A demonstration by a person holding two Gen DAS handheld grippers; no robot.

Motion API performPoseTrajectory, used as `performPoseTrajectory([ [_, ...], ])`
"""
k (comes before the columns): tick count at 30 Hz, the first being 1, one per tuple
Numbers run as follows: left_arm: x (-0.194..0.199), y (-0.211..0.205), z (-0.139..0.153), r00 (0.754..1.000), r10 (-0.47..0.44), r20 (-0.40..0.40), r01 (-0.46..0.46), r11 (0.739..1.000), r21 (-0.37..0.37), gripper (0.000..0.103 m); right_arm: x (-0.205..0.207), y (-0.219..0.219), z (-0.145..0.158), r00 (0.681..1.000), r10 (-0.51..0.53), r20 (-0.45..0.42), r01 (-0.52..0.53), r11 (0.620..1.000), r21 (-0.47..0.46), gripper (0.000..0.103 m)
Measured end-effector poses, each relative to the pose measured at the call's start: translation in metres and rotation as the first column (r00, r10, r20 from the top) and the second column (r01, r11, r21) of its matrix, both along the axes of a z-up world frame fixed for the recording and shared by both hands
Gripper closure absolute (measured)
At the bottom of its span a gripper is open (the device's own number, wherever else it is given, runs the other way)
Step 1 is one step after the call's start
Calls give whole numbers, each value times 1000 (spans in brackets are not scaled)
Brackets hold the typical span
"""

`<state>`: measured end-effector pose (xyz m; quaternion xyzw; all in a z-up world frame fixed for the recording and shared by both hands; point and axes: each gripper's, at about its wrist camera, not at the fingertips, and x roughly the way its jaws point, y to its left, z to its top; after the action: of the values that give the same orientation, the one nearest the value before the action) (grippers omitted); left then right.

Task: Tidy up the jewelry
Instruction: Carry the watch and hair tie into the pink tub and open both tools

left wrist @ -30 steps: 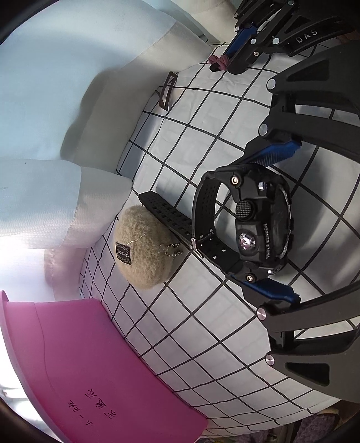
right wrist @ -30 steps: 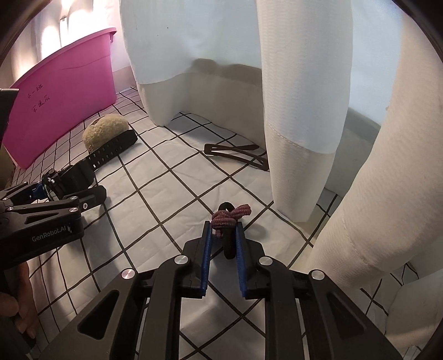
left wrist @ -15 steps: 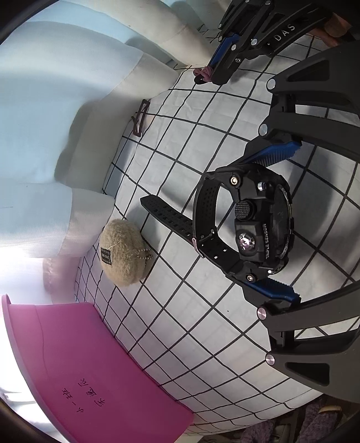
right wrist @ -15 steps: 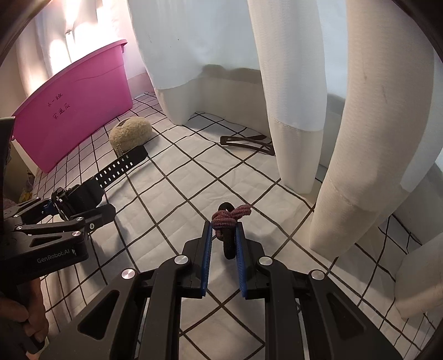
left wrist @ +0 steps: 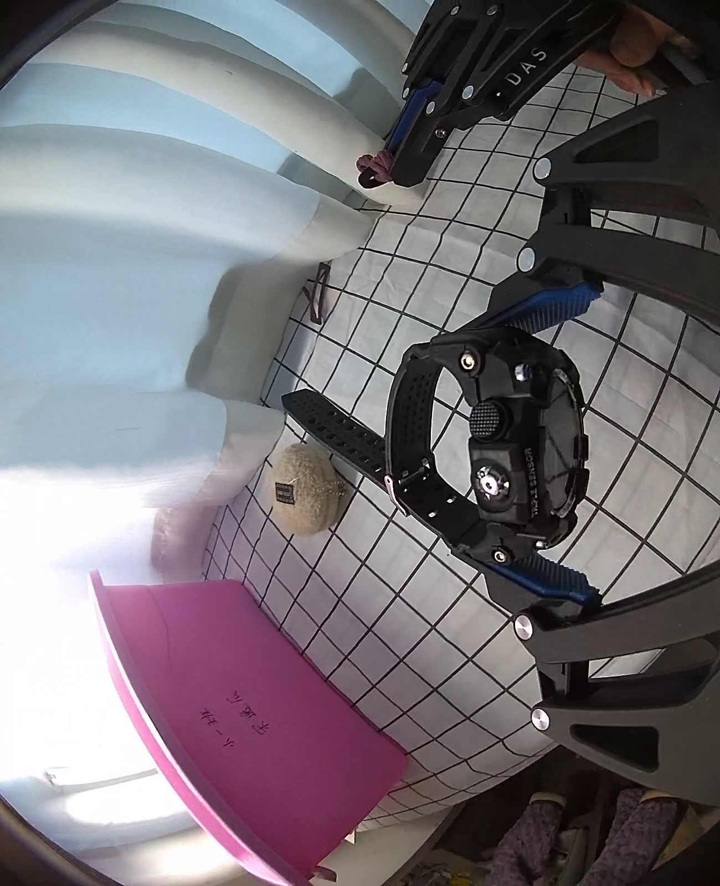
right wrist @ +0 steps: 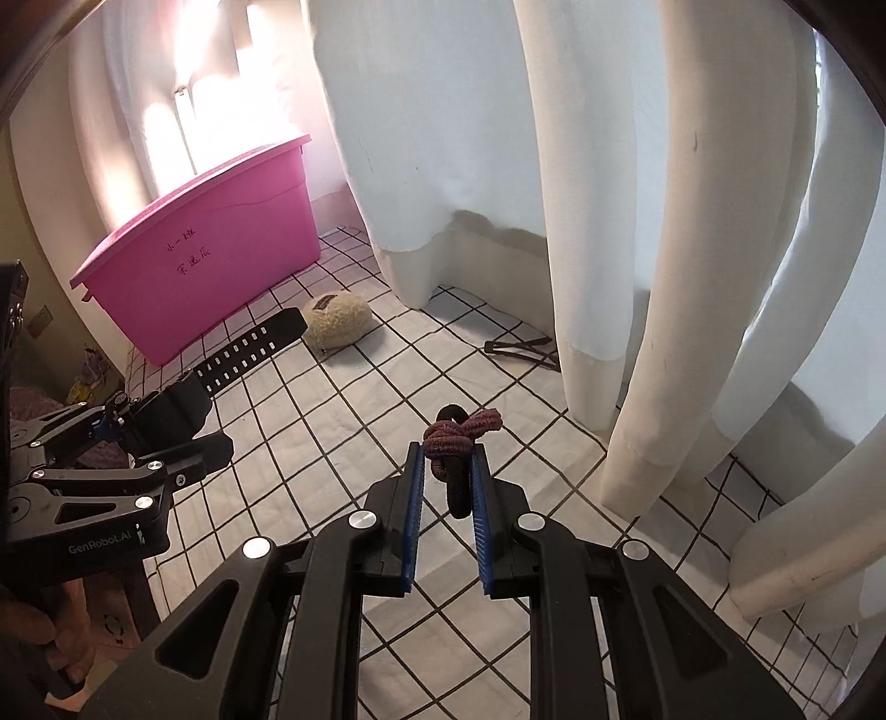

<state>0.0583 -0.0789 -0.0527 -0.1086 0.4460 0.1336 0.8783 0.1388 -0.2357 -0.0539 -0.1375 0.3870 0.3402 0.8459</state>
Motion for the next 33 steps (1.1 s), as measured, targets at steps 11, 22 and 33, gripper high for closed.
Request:
performPoseTrajectory([
  [11,-28,52,102,980,117,162,-126,991,48,36,-17,41,96,986,102,132,-115,989,93,87],
  [22,-30,165,146,956,155,249,-183,978,95,36,-25,159,136,966,162,203,-194,969,153,87],
  [33,0,308,148,956,160,244,-185,979,82,35,-9,321,143,960,217,174,-246,955,167,87],
])
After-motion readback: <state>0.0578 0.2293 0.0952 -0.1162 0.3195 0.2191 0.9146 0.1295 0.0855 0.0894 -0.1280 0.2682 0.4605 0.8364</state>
